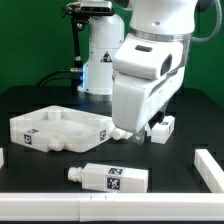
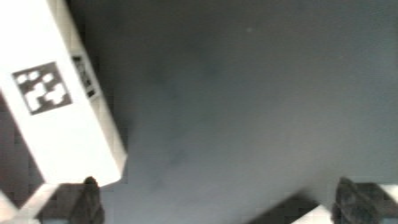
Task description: Assemble desk
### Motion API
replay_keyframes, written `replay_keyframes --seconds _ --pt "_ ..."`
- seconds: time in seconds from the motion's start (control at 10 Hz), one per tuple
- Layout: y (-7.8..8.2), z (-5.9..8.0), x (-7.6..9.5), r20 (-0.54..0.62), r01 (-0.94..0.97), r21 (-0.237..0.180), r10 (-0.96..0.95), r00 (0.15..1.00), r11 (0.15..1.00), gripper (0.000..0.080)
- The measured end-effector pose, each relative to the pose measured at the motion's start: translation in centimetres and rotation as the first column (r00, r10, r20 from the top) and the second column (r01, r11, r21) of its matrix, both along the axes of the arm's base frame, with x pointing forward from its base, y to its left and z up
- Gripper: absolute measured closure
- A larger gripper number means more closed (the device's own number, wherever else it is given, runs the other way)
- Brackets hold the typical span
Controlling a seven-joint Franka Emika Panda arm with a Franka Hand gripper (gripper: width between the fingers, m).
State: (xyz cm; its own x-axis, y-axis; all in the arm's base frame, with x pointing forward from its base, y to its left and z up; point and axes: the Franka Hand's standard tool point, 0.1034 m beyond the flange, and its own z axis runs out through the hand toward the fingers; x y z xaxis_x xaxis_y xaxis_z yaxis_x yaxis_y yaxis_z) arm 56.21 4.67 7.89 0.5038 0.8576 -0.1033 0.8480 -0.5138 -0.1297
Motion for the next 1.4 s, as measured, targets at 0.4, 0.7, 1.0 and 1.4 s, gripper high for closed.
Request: replay_keyframes --seconds 0.4,0.7,1.0,1.4 --pt "-0.8 -1.1 0.8 0.000 0.021 0.028 -0.021 1.000 0.999 0.0150" --pt "-1.6 -0.6 5.2 0.023 -0.052 0.051 0.051 0.998 0.997 0.0150" --pt "-2.0 -1.0 5.3 0.041 -0.088 0.056 0.086 0.995 0.995 0.0150" --pt "-7.5 -3.5 4.8 0.121 -0.171 0.049 0.164 0.979 0.984 0.0150"
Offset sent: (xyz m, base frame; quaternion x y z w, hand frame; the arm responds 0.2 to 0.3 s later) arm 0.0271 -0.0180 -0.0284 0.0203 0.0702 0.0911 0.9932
